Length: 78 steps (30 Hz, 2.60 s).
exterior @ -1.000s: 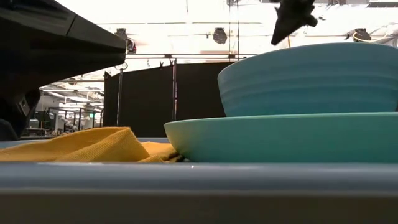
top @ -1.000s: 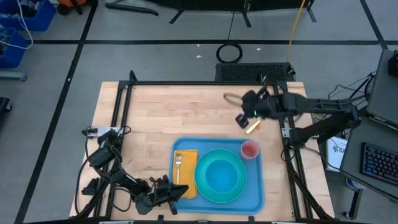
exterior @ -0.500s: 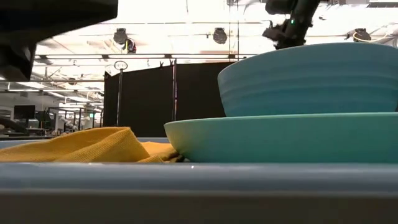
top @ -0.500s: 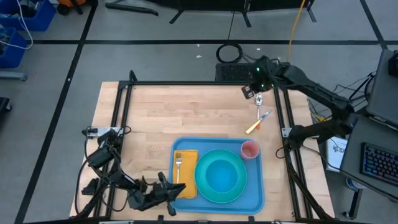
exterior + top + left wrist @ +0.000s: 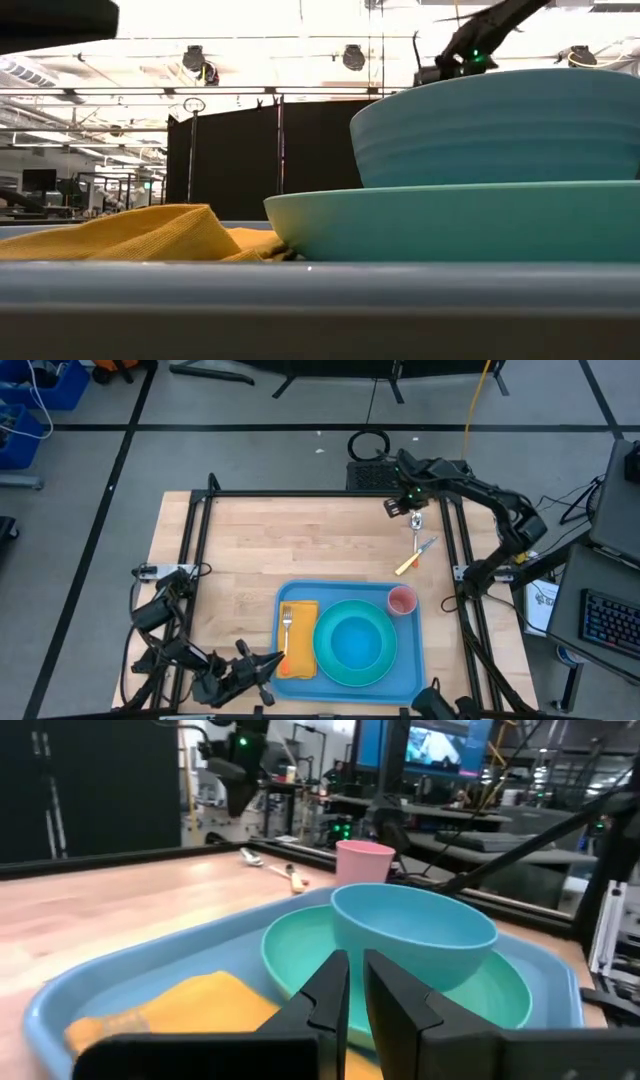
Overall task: Set up tray
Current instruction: Put the spoon beside the fork on top of the napkin
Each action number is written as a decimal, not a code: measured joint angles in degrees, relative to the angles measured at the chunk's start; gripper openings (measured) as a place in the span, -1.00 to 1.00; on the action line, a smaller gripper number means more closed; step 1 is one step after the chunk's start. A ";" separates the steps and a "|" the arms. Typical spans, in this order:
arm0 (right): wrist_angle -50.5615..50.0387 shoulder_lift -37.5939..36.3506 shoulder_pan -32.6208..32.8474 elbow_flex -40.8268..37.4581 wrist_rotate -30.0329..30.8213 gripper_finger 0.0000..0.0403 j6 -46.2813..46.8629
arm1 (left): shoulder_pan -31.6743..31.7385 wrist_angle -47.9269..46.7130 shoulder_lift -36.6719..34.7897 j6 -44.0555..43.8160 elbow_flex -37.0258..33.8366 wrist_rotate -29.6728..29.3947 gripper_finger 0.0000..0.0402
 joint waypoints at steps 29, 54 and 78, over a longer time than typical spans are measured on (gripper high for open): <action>12.51 1.20 -7.37 -19.83 -3.82 -0.23 1.93 | -2.51 -1.88 -0.02 -4.71 -1.57 -2.58 -0.81; 17.16 1.18 -7.37 -22.39 -1.70 -0.23 3.91 | -2.55 -2.34 -0.04 -5.55 -1.57 -2.52 -0.81; 17.54 1.18 -7.35 -22.45 -1.61 -0.95 2.87 | -2.55 -2.34 -0.07 -6.02 -1.60 -2.47 -0.81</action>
